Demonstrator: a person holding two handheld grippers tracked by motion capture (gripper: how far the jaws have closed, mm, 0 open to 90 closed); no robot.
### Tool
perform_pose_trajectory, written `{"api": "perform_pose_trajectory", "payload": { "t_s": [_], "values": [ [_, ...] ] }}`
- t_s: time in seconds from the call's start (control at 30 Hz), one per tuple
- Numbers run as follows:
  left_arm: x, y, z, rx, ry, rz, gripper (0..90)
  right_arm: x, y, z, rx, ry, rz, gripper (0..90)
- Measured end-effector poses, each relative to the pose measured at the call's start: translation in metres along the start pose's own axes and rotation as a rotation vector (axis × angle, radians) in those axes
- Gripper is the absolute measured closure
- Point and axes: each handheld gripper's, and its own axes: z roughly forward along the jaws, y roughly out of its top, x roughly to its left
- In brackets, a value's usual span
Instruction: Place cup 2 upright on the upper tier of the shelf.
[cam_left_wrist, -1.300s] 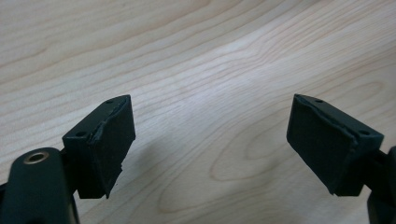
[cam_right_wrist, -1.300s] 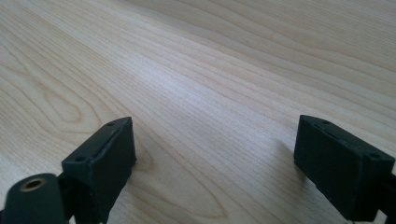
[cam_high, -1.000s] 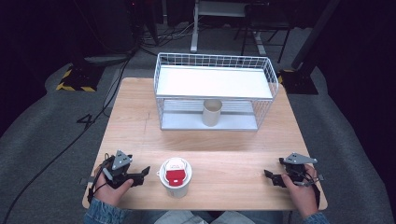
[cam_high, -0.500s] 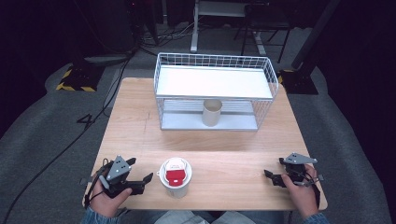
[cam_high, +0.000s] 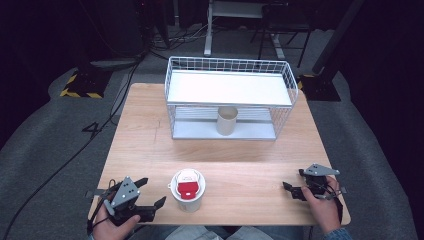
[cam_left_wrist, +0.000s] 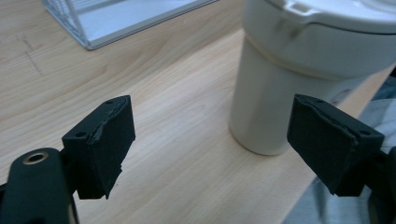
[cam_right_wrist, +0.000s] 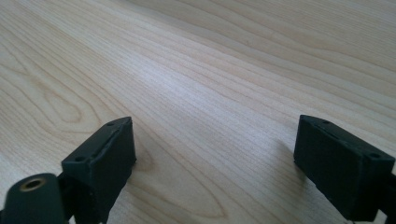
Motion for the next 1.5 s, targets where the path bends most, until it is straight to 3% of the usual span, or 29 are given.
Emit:
{"api": "perform_pose_trajectory", "payload": {
  "t_s": [0.27, 0.57, 0.7, 0.8, 0.83, 0.9, 1.07, 1.2, 1.27, 1.5],
  "values": [
    [-0.017, 0.001, 0.000, -0.030, -0.089, -0.009, 15.8, 0.000, 0.000, 0.000, 0.000, 0.000, 0.000, 13.0],
    [-0.024, 0.001, 0.007, -0.058, -0.106, -0.040, 15.8, 0.000, 0.000, 0.000, 0.000, 0.000, 0.000, 13.0],
    [-0.031, 0.001, 0.016, -0.055, -0.134, -0.015, 15.7, 0.000, 0.000, 0.000, 0.000, 0.000, 0.000, 13.0],
    [-0.033, 0.001, 0.020, -0.059, -0.138, -0.023, 15.5, 0.000, 0.000, 0.000, 0.000, 0.000, 0.000, 13.0],
    [-0.035, 0.001, 0.023, -0.064, -0.105, -0.024, 15.5, 0.000, 0.000, 0.000, 0.000, 0.000, 0.000, 13.0],
    [-0.037, 0.000, 0.027, -0.061, -0.091, -0.013, 15.3, 0.000, 0.000, 0.000, 0.000, 0.000, 0.000, 13.0],
    [-0.040, 0.000, 0.035, -0.066, -0.109, -0.023, 15.5, 0.000, 0.000, 0.000, 0.000, 0.000, 0.000, 12.9],
    [-0.041, -0.002, 0.043, -0.086, -0.130, -0.055, 15.3, 0.000, 0.000, 0.000, 0.000, 0.000, 0.000, 13.0],
    [-0.040, -0.001, 0.050, -0.088, -0.130, -0.025, 14.7, 0.000, 0.000, 0.000, 0.000, 0.000, 0.000, 12.9],
    [-0.045, -0.002, 0.064, -0.135, -0.110, -0.028, 9.6, 0.000, 0.000, 0.000, 0.000, 0.000, 0.000, 13.0]
  ]
}}
